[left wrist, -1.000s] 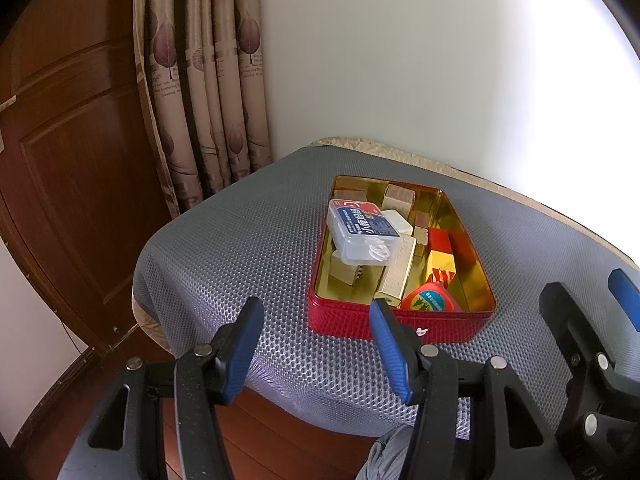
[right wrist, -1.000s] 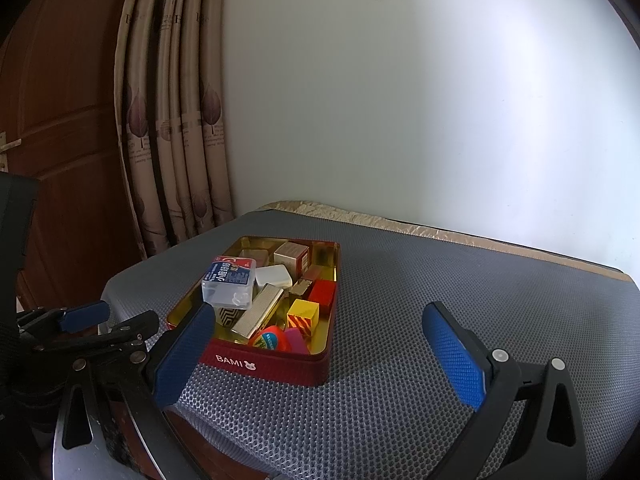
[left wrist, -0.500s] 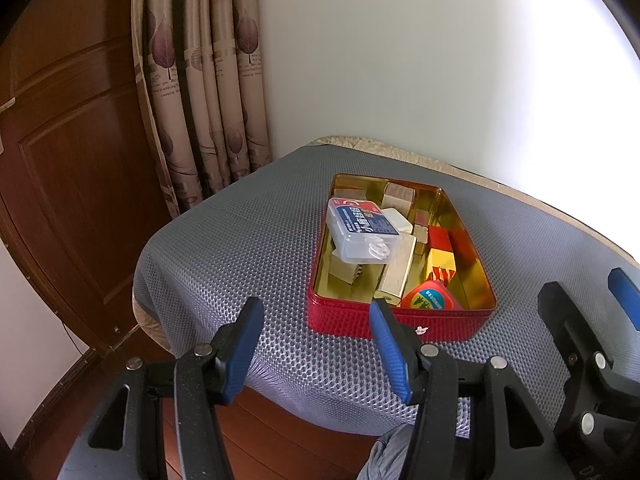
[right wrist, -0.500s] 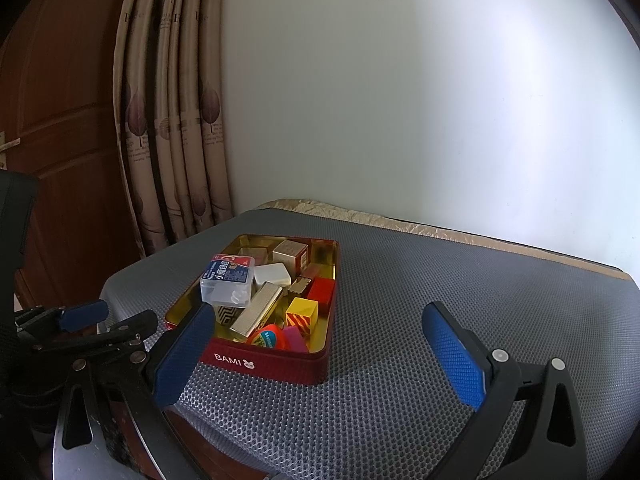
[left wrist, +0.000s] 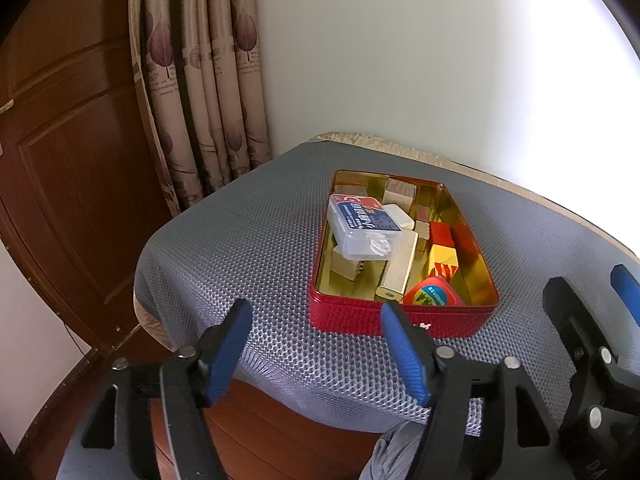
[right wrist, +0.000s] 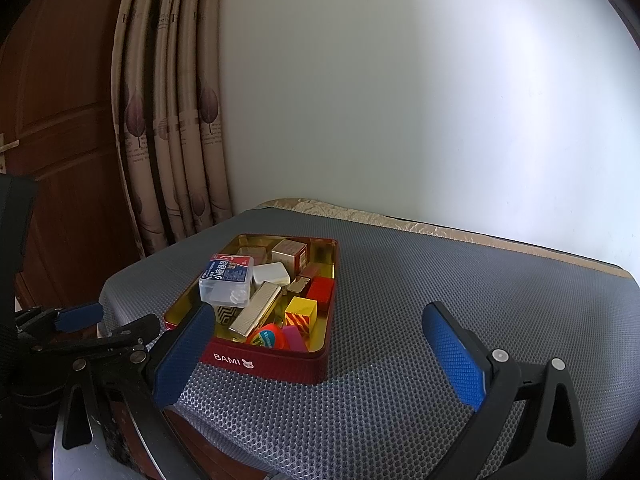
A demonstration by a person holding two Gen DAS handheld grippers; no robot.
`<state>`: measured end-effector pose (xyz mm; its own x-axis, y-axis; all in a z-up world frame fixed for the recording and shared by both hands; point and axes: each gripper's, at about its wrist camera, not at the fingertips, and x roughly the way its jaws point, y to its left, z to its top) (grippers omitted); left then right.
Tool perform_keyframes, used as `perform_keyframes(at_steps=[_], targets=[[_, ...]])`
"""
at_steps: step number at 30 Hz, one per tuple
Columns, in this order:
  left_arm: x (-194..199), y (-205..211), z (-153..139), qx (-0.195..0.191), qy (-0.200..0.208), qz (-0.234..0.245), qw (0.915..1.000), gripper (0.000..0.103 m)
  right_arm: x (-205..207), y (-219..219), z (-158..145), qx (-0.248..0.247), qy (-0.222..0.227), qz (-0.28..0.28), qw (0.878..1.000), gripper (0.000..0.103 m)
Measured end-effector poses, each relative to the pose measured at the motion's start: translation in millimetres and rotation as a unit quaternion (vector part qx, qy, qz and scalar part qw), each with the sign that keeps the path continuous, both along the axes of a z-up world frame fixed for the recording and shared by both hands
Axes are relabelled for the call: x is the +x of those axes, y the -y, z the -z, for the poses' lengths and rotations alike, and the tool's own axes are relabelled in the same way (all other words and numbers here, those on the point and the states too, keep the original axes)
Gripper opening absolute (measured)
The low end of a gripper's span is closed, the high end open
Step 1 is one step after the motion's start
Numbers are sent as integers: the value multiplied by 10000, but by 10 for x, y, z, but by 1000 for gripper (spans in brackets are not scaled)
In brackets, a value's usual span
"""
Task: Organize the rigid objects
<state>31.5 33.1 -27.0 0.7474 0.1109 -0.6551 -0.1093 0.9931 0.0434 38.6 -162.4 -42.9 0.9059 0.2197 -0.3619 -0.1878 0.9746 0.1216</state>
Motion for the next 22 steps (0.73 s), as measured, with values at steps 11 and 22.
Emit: perform_keyframes(at_steps=[11, 22], targets=[[-95, 27, -49, 108, 370, 86, 9992, 72, 5, 13, -6, 42, 28, 0, 10000, 103], [-110, 7, -103, -76, 391, 115, 9991, 72, -10, 21, -47, 68, 136, 31, 9999, 103]])
